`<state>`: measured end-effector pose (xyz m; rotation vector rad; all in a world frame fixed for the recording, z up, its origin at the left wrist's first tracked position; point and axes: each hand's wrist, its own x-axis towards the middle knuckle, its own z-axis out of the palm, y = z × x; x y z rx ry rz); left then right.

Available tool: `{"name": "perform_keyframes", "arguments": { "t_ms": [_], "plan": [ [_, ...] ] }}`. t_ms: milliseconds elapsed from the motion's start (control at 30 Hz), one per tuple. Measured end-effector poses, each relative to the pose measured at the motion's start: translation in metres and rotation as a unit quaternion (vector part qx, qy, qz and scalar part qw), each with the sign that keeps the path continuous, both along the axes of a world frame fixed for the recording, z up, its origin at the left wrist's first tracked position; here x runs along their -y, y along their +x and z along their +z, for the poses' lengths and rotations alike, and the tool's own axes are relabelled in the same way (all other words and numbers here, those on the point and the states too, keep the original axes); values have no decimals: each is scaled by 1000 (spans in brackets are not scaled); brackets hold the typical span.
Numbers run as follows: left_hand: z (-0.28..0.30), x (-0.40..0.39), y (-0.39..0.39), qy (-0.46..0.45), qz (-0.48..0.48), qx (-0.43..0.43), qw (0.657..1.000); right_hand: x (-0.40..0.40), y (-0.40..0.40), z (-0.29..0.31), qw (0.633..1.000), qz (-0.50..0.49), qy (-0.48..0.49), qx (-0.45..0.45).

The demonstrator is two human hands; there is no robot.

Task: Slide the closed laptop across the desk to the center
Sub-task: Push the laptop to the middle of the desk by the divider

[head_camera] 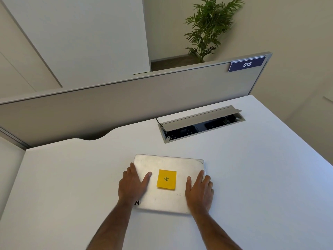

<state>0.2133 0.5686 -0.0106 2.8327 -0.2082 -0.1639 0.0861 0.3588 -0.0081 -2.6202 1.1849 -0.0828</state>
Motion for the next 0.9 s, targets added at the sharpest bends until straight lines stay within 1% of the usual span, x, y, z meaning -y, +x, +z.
{"name": "perform_keyframes", "arguments": {
  "t_ms": [633, 900],
  "plan": [
    [3, 1, -2, 38, -4, -4, 999, 0, 4, 0, 999, 3, -15, -40],
    [6, 2, -2, 92, -19, 13, 995, 5, -3, 1, 999, 15, -17, -39]
  ]
}}
